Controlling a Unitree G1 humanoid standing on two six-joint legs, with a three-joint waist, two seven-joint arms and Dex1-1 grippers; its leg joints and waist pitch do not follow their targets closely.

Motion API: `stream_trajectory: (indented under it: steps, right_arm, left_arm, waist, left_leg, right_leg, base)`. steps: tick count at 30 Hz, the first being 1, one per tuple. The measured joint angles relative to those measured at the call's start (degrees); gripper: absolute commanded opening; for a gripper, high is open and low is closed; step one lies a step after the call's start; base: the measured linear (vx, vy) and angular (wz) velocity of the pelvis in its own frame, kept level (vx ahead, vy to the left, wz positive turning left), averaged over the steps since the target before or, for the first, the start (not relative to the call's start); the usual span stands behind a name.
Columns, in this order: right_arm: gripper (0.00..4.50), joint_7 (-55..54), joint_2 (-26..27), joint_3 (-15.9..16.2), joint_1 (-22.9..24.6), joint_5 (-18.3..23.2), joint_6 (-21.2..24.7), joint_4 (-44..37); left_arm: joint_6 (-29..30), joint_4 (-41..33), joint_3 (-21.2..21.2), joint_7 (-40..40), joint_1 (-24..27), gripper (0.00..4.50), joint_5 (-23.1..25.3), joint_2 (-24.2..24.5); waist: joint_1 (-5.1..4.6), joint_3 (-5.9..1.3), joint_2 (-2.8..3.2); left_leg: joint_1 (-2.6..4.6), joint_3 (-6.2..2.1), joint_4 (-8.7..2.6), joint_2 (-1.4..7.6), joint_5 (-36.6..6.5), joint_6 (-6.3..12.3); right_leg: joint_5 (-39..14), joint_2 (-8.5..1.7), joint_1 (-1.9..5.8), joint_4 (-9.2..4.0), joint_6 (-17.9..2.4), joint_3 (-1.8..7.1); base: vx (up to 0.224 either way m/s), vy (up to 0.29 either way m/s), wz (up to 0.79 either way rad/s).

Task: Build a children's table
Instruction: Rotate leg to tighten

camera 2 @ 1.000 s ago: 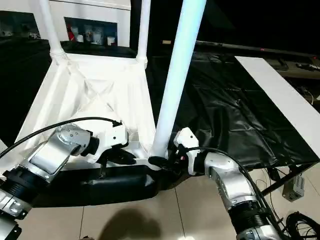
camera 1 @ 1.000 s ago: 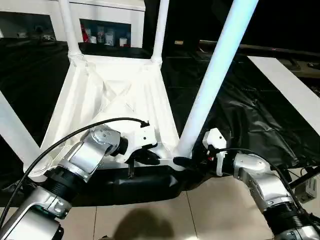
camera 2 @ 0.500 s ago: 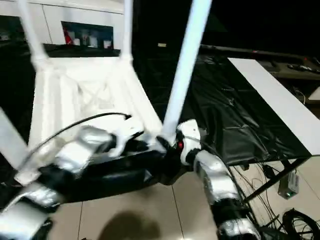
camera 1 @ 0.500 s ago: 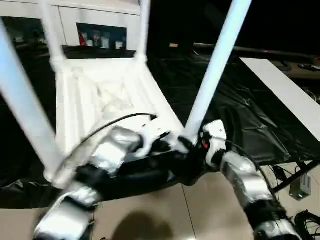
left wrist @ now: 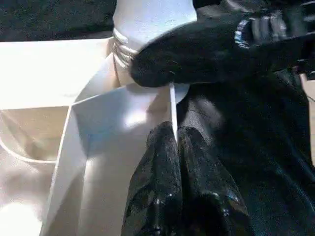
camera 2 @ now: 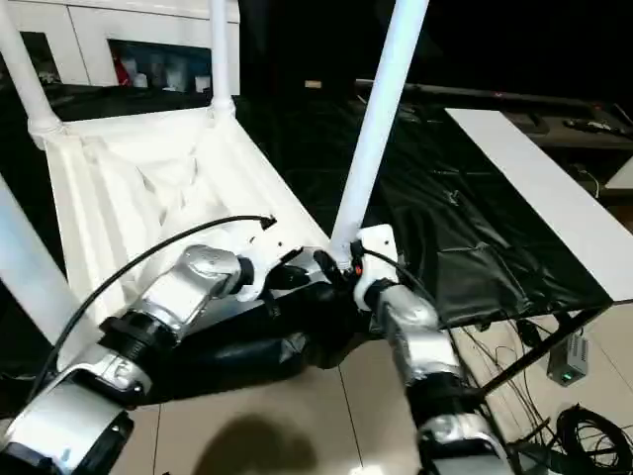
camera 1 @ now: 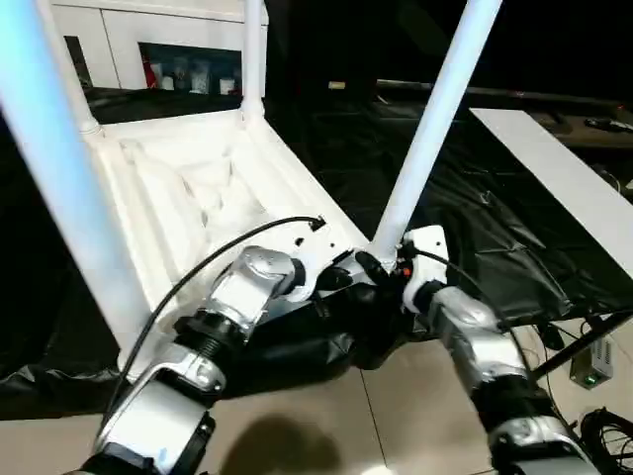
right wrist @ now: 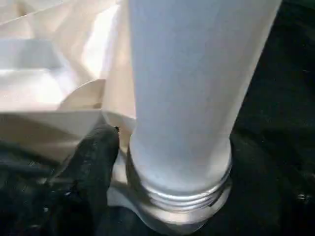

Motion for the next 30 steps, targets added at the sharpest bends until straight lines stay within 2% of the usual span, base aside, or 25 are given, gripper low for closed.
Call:
stream_trajectory:
  steps: [2,4,8,12,16,19,21,24,30]
  right_arm:
    - [3.62,4.76,-2.81,1.78,1.74,0.51,0.45,-2.72]
    - [3.62,10.91,-6.49,3.64,3.69,1.0,0.98,-6.28]
    - [3.62,21.37,-10.56,6.03,5.94,2.81,1.47,-12.47]
    - [3.62,26.85,-12.09,8.13,6.76,3.4,1.93,-16.23]
    - [3.62,29.14,-13.04,9.21,8.22,3.92,2.43,-17.41]
    - [3.31,30.08,-13.52,9.77,8.22,3.78,2.91,-17.41]
    - [3.27,30.17,-13.53,10.5,8.22,3.14,2.91,-17.41]
    - [2.89,30.05,-13.6,10.87,8.22,2.82,2.9,-17.4]
    - [2.65,30.13,-13.78,10.93,8.22,2.91,2.91,-17.39]
  left_arm:
    - [0.12,-2.98,-0.55,-2.52,1.42,0.0,-0.3,1.9]
    - [0.37,-7.9,-1.73,-6.73,3.42,0.0,-0.7,5.53]
    - [-0.16,-14.95,-2.75,-16.73,6.79,0.0,-3.0,12.41]
    - [-1.1,-18.64,-4.04,-24.06,8.85,0.0,-4.7,15.92]
    - [-0.75,-19.74,-4.38,-25.29,9.37,0.0,-5.49,16.9]
    - [-0.26,-20.04,-4.35,-25.28,9.41,0.0,-5.52,17.08]
    - [-0.23,-20.04,-4.33,-25.24,9.41,0.0,-5.5,16.99]
    - [-0.1,-20.04,-4.32,-25.15,9.41,0.0,-5.48,16.93]
    - [0.1,-20.07,-4.31,-25.07,9.4,0.0,-5.53,17.14]
  waist:
    - [0.22,0.06,0.09]
    - [0.35,0.09,0.13]
    - [0.54,0.14,0.19]
    - [2.0,0.18,0.24]
    - [1.93,0.17,0.2]
    - [1.89,0.16,0.17]
    - [1.92,0.16,0.17]
    - [1.92,0.14,0.14]
    - [1.95,0.11,0.09]
  left_leg:
    - [-0.02,0.0,-0.03,0.0,0.0,0.01]
    - [-0.05,0.0,-0.07,0.02,0.0,0.01]
    - [-0.08,0.01,-0.09,0.06,0.0,0.02]
    - [-0.17,0.13,-0.08,0.06,-0.01,0.05]
    - [-0.16,0.19,-0.05,0.05,0.0,0.08]
    - [-0.14,0.17,-0.09,0.06,0.0,0.08]
    - [-0.14,0.16,-0.09,0.06,0.0,0.08]
    - [-0.15,0.17,-0.06,0.06,0.01,0.09]
    - [-0.15,0.17,-0.06,0.06,0.02,0.11]
  right_leg:
    - [-0.01,0.0,-0.05,-0.05,-0.01,-0.01]
    - [-0.05,0.01,-0.08,-0.1,-0.03,-0.03]
    - [-0.13,0.04,-0.09,-0.15,-0.07,-0.05]
    - [-0.15,-0.02,0.02,-0.38,-0.07,-0.04]
    - [-0.14,-0.04,0.09,-0.47,-0.07,0.0]
    - [-0.14,-0.03,0.09,-0.47,-0.06,-0.02]
    - [-0.15,-0.03,0.08,-0.46,-0.06,-0.03]
    - [-0.14,-0.03,0.08,-0.46,-0.06,-0.02]
    - [-0.14,-0.03,0.09,-0.46,-0.06,-0.02]
  base:
    - [0.0,0.0,0.0]
    - [0.0,0.0,0.0]
    - [0.0,0.0,0.0]
    - [0.0,0.0,0.0]
    - [0.0,0.0,0.0]
    - [0.0,0.0,0.0]
    - [0.0,0.0,0.0]
    - [0.0,0.0,0.0]
    - [0.0,0.0,0.0]
